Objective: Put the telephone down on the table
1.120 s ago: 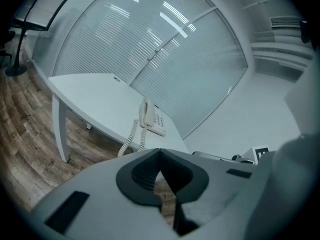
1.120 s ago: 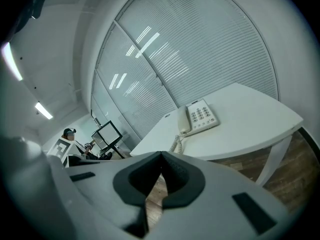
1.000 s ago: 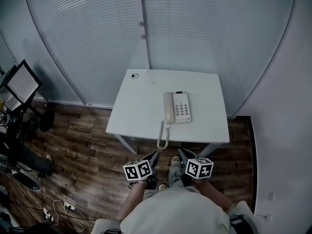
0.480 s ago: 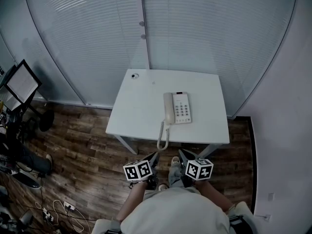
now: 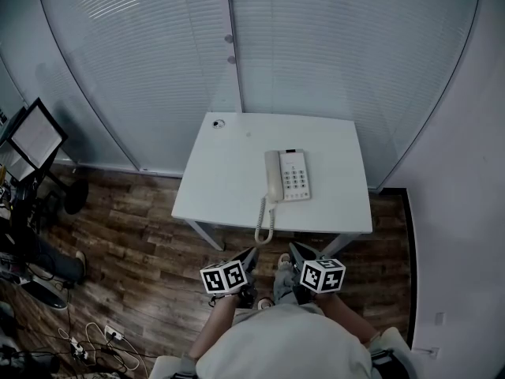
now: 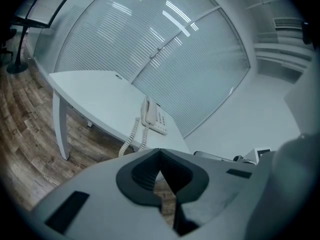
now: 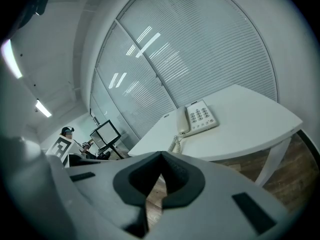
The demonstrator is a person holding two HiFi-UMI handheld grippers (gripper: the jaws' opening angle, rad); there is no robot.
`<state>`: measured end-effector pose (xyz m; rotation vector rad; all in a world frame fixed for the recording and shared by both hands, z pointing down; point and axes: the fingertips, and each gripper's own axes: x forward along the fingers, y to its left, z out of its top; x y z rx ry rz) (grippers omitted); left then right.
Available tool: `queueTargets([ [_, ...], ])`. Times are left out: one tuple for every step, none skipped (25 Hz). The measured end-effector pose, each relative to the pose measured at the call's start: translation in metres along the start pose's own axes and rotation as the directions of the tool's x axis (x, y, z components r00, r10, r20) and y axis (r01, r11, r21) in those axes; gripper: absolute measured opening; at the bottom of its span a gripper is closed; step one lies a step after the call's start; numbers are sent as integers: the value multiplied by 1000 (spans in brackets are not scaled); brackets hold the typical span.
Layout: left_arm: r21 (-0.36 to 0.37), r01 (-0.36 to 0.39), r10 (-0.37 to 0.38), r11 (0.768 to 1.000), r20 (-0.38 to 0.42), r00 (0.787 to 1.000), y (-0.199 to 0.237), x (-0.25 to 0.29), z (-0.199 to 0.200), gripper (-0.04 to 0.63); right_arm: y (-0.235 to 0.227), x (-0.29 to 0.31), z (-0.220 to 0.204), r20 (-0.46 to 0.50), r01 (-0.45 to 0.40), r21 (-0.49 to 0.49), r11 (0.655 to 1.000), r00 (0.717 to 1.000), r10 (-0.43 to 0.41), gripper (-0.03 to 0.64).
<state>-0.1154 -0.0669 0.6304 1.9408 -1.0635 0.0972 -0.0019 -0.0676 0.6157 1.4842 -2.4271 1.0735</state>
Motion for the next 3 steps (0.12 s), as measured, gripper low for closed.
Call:
queueTargets([
  [0,0,0,1000,0,1000,1,0,0,21,0,0,0,0,0,0,1000,1000,0,20],
  [-1,0,0,1000,-1,1000,1,0,-1,21,0,1,-1,0,0,1,1000,1000,0,20],
  [-1,0,0,1000,-1,1000,1,0,-1,20,0,1,-1,-1,0,1,1000,1000,0,20],
])
